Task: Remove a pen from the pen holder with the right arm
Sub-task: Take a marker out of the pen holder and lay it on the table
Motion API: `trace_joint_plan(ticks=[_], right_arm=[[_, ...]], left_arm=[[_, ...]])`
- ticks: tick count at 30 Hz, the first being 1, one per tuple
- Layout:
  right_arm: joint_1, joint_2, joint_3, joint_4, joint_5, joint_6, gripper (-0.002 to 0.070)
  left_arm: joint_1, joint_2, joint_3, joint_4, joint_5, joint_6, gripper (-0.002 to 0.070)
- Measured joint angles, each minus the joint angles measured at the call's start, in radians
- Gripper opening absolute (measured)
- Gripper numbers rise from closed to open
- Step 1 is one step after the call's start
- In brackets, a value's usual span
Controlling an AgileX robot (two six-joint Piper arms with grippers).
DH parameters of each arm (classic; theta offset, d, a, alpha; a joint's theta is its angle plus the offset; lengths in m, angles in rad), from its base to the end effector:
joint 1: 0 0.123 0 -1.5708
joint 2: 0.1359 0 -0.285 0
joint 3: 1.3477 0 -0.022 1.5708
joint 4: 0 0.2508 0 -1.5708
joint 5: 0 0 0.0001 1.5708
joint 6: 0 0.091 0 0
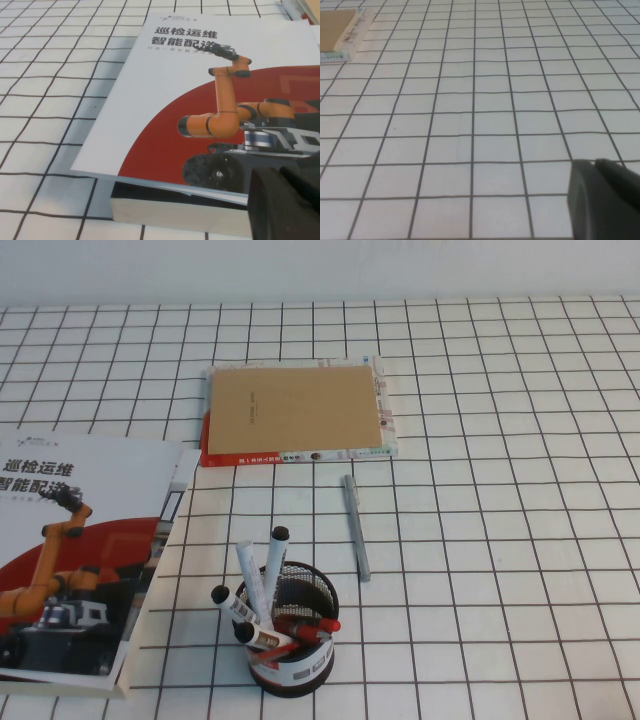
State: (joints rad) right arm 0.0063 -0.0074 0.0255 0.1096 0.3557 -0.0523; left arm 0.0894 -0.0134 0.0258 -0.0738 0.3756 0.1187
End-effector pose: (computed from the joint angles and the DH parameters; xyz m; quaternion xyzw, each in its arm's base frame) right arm 0.0533 0.0038 0.1732 0.0063 0.8002 0.0323 0.5989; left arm 0.0525 0.0022 0.1715 -0.0078 0.8047 0.0305 0.5928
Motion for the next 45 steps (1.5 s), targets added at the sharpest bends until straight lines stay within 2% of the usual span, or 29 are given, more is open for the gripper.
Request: trace_joint_plan(ticks=[11, 15, 23, 31, 38, 45], right_arm=[[0.0, 0.0, 0.0, 0.033, 0.0, 0.0, -0.0016], [0.0, 0.0, 0.001, 0.154, -0.058, 0.0, -0.0016], [0.0, 0.0, 0.002, 0.536, -0.266, 0.0, -0.0016], [0.0, 0.0, 0.002, 0.676, -0.293, 0.0, -0.0016], [0.0, 0.01, -0.055, 0.701, -0.153, 0.0, -0.0016], [0.0, 0.255, -0.274, 0.602, 0.078, -0.002, -0.0016]], left_arm=[[0.0, 0.0, 0.0, 0.0, 0.0, 0.0, -0.0003], [0.0, 0.0, 0.0, 0.0, 0.0, 0.0, -0.0003], [0.0, 0.0, 0.0, 0.0, 0.0, 0.0, -0.0003], [0.0, 0.0, 0.0, 0.0, 0.0, 0.0, -0.0003], [0.0, 0.0, 0.0, 0.0, 0.0, 0.0, -0.0003], [0.0, 0.0, 0.0, 0.0, 0.0, 0.0, -0.0003]])
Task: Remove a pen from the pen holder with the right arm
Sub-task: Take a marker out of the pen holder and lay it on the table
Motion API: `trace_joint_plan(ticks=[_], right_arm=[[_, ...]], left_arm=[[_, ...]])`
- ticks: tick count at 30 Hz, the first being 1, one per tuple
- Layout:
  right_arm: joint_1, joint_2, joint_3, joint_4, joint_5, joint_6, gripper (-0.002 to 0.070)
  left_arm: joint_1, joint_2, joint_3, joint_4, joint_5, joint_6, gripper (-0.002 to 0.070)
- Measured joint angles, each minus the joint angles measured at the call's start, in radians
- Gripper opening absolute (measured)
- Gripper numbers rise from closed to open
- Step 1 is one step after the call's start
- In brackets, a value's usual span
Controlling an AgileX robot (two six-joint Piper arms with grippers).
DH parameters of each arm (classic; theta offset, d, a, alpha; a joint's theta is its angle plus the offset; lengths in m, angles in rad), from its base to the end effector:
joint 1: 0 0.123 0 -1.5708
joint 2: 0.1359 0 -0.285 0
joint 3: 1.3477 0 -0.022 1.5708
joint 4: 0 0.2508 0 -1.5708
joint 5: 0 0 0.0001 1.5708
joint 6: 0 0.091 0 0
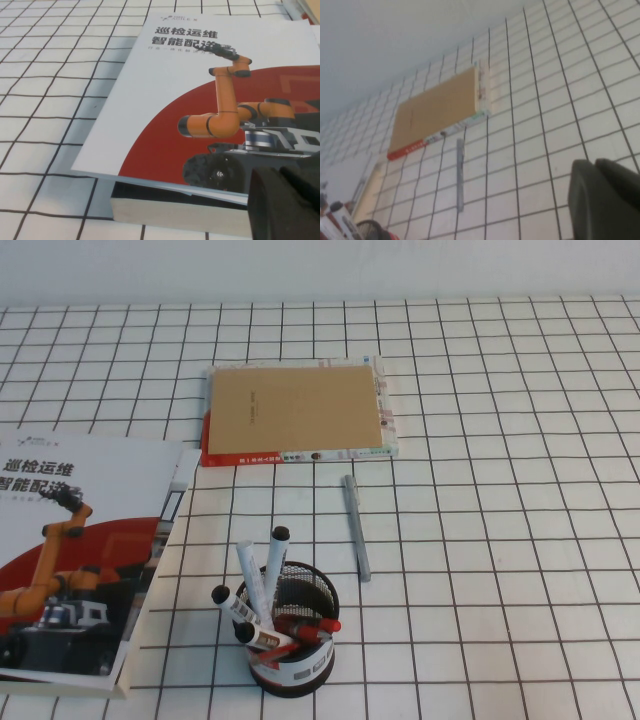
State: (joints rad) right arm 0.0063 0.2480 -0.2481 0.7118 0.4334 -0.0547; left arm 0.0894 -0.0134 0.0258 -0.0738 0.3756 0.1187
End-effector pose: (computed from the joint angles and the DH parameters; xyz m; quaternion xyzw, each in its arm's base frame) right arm 0.0683 0.0255 0.2518 0.1512 0.7720 0.2884 0.5459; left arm 0.0525 0.0022 0.1715 -0.0078 0.8047 0.0305 0.5928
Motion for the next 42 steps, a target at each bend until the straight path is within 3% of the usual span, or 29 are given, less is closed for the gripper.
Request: trace_joint_plan(ticks=[8, 15, 17, 28, 33, 37, 42], right_arm=[[0.0, 0.339, -0.214, -0.04, 0.171, -0.152, -0.0016], [0.046, 0.555, -0.294, 0.026, 0.174, -0.293, -0.0016], [0.103, 0.596, -0.31, 0.024, 0.145, -0.297, -0.0016], [0.681, 0.816, -0.367, 0.02, -0.299, -0.304, -0.0016], [0.855, 0.864, -0.367, 0.02, -0.49, -0.362, -0.0008], [0.958, 0.877, -0.339, 0.023, -0.677, -0.403, 0.0062], [1.05, 0.884, -0.254, -0.013, -0.896, -0.411, 0.0229]], left_arm=[[0.0, 0.0, 0.0, 0.0, 0.0, 0.0, -0.0003], [0.0, 0.0, 0.0, 0.0, 0.0, 0.0, -0.0003], [0.0, 0.0, 0.0, 0.0, 0.0, 0.0, -0.0003], [0.0, 0.0, 0.0, 0.0, 0.0, 0.0, -0.0003], [0.0, 0.0, 0.0, 0.0, 0.0, 0.0, -0.0003], [0.0, 0.0, 0.0, 0.0, 0.0, 0.0, -0.0003], [0.0, 0.0, 0.0, 0.0, 0.0, 0.0, -0.0003]])
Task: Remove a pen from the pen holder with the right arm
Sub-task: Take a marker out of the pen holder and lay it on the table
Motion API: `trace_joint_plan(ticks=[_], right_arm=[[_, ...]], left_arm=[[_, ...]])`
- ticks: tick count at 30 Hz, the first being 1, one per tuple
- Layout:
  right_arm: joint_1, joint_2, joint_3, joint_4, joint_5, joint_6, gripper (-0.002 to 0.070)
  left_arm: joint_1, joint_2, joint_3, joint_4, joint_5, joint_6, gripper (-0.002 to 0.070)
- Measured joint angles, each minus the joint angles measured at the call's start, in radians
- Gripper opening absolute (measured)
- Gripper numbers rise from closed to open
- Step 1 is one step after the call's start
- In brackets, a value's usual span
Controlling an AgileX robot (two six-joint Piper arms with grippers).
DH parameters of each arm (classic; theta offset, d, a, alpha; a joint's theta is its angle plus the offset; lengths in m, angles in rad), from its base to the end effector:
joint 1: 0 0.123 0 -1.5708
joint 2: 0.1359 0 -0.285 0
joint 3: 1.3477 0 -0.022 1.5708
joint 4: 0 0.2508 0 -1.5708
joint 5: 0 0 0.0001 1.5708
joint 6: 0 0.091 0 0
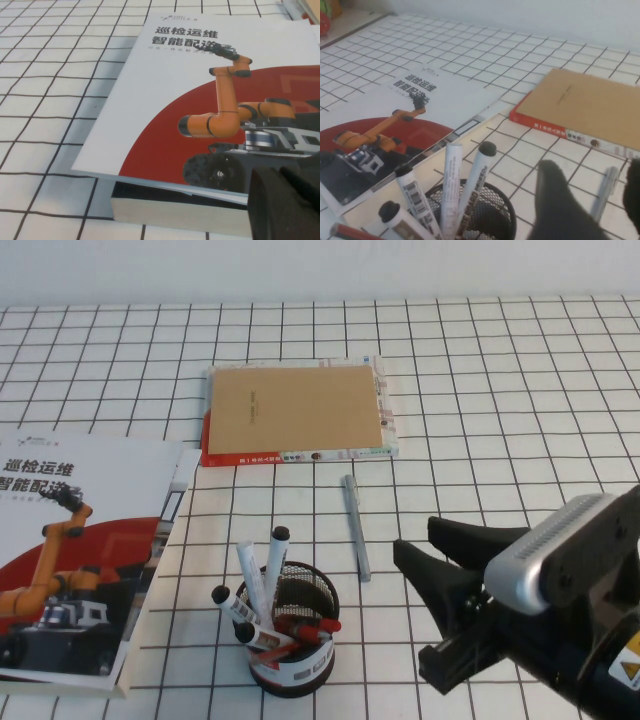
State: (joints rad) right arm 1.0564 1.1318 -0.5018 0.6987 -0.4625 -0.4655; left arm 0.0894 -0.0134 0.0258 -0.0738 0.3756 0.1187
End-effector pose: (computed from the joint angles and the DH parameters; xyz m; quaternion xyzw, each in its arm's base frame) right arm 0.1343 0.1847 0.2688 -0.2382 0.7267 0.2769 0.5818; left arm 0.0525 0.0022 0.1715 -0.0078 0.8047 0.0305 0.5928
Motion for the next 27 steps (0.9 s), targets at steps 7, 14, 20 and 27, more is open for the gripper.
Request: trace_joint_plan(ticks=[7, 14, 20, 27], right_arm=[[0.035, 0.067, 0.021, -0.09, -0.141, 0.117, 0.0365], [0.035, 0.226, -0.073, -0.119, -0.148, 0.267, 0.0375], [0.035, 0.336, -0.166, -0.164, -0.139, 0.355, 0.0376], [0.035, 0.411, -0.224, -0.162, -0.117, 0.427, 0.0376]], left_arm=[[0.0, 0.0, 0.0, 0.0, 0.0, 0.0, -0.0003], [0.0, 0.0, 0.0, 0.0, 0.0, 0.0, -0.0003], [0.0, 0.0, 0.0, 0.0, 0.0, 0.0, -0.0003], [0.0, 0.0, 0.0, 0.0, 0.0, 0.0, -0.0003]])
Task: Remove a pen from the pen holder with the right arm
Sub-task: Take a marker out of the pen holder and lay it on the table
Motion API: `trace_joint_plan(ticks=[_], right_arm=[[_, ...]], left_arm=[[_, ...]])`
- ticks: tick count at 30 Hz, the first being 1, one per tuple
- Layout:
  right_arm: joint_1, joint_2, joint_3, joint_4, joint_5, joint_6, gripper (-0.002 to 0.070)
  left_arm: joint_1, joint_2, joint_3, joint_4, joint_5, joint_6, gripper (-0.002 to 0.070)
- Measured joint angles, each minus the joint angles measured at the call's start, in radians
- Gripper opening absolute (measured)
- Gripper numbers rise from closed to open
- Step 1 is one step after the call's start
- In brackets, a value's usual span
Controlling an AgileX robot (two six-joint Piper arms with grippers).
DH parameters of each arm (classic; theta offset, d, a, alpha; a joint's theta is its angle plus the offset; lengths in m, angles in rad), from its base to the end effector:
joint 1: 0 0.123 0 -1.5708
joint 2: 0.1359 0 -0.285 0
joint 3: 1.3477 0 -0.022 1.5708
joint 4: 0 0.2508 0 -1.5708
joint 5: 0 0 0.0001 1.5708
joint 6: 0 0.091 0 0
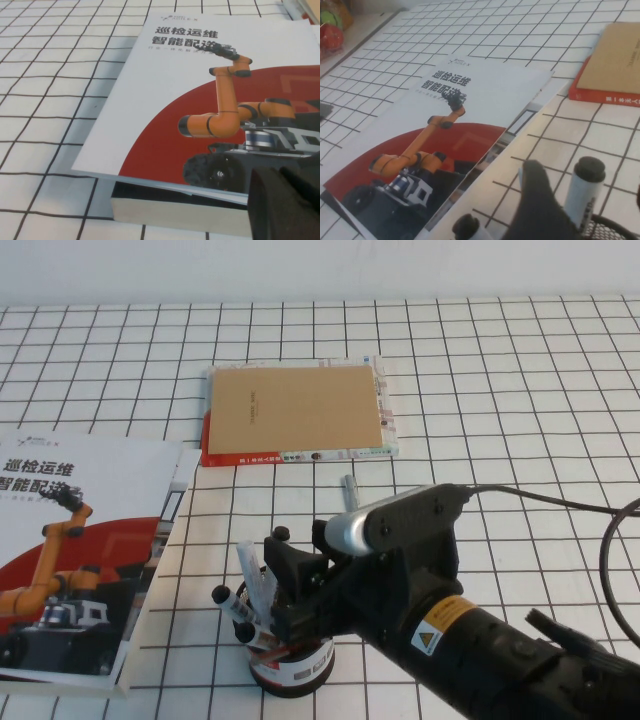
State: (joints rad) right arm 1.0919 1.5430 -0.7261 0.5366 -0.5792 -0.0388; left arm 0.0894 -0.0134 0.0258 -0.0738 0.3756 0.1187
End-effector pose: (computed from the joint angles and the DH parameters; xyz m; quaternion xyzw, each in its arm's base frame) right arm 0.1689 0.2702 0.2366 -0.1698 0.7582 0.3458 0.5261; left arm 0.0525 0.0022 0.1715 -0.0078 0.8047 0.0305 0.5928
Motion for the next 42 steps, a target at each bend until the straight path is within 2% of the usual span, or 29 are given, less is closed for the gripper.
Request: trace_joint_plan(ticks=[15, 23, 42], right_arm=[[0.0, 0.085, -0.068, 0.089, 0.004, 0.039, 0.0376], [0.0, 0.119, -0.079, 0.148, -0.014, -0.004, 0.0376], [0.0, 0.181, -0.136, 0.173, -0.024, -0.012, 0.0376]], left_arm=[[0.0, 0.0, 0.0, 0.0, 0.0, 0.0, -0.0003], [0.0, 0.0, 0.0, 0.0, 0.0, 0.0, -0.0003], [0.0, 0.0, 0.0, 0.0, 0.0, 0.0, -0.0003]])
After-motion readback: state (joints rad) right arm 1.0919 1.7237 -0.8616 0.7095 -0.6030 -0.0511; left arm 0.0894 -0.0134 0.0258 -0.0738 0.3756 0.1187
